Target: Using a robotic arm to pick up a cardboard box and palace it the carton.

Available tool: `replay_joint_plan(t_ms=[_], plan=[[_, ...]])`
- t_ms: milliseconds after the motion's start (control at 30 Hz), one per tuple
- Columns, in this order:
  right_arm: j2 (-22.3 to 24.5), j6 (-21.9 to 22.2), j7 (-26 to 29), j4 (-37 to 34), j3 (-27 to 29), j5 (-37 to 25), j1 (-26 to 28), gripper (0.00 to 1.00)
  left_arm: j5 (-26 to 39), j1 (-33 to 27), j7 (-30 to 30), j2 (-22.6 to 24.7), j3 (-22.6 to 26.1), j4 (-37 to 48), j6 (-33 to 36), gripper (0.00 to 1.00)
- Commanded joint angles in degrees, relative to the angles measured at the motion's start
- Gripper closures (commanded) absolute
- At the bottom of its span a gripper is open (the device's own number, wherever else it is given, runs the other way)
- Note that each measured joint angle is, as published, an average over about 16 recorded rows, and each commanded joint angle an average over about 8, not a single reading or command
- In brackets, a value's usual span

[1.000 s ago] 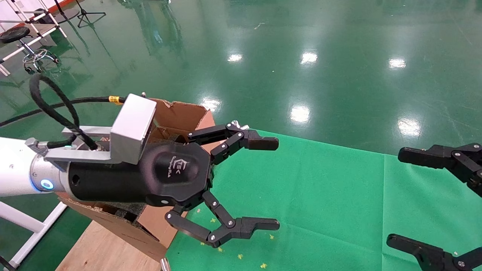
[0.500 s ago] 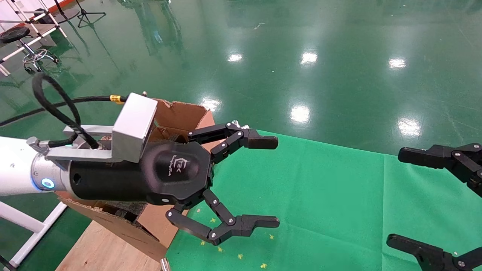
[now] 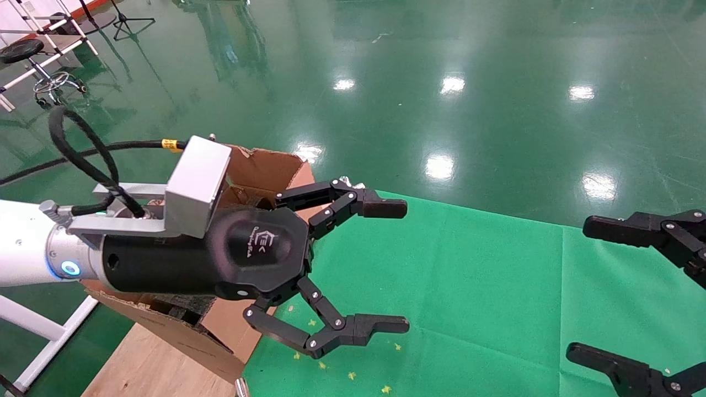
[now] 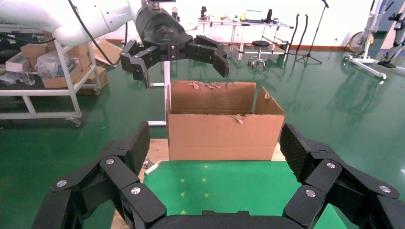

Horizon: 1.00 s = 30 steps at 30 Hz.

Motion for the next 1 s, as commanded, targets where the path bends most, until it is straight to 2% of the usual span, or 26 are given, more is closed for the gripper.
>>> replay_joint_plan(t_ms=[33,1000], plan=[[0.0,0.0,0.0,0.0,0.0,0.0,0.0,0.00,0.0,0.0,0.0,0.0,0.0,0.0,0.0,0.00],[0.0,0.0,0.0,0.0,0.0,0.0,0.0,0.00,0.0,0.0,0.0,0.0,0.0,0.1,0.0,0.00]])
